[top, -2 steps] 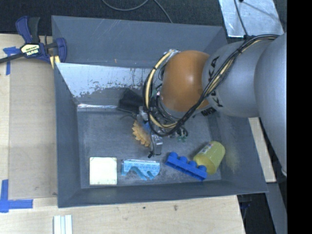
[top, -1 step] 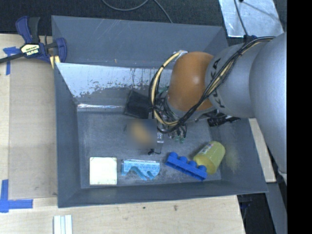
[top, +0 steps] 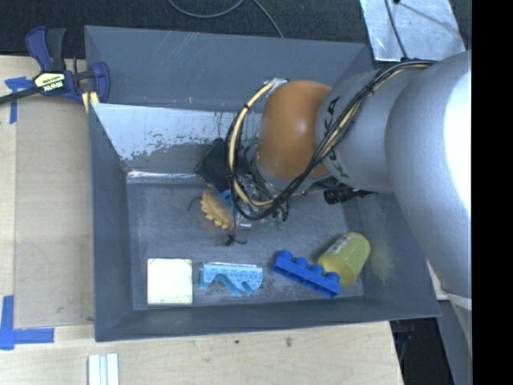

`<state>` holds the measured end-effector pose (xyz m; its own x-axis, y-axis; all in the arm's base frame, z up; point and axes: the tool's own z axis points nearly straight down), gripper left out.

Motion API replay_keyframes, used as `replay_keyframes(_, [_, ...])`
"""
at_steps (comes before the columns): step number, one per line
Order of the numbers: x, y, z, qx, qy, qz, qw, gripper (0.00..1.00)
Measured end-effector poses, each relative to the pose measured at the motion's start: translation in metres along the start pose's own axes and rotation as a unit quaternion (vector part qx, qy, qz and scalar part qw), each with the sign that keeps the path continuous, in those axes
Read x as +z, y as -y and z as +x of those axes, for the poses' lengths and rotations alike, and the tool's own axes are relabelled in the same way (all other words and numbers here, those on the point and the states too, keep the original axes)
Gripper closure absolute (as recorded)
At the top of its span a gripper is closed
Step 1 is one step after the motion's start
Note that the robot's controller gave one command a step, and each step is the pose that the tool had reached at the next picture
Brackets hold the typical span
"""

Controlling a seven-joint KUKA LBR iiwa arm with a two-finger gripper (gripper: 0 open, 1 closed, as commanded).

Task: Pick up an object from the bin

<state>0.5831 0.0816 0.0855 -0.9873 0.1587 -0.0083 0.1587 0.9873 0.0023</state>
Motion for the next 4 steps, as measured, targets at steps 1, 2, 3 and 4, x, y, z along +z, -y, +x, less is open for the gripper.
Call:
replay_keyframes(1, [0.000,0.000,0.000,0.000,0.0001,0.000,1.0000,1.00])
replay_keyframes(2, [-0.045,0.000,-0.002,-0.010,-0.0038,0.001,0.9999,1.00])
replay_keyframes(3, [-0.106,0.005,0.000,-0.038,-0.0012,0.001,0.9993,1.00])
replay_keyframes(4, [-0.168,0.000,-0.003,-0.030,-0.0017,0.001,0.9995,1.00])
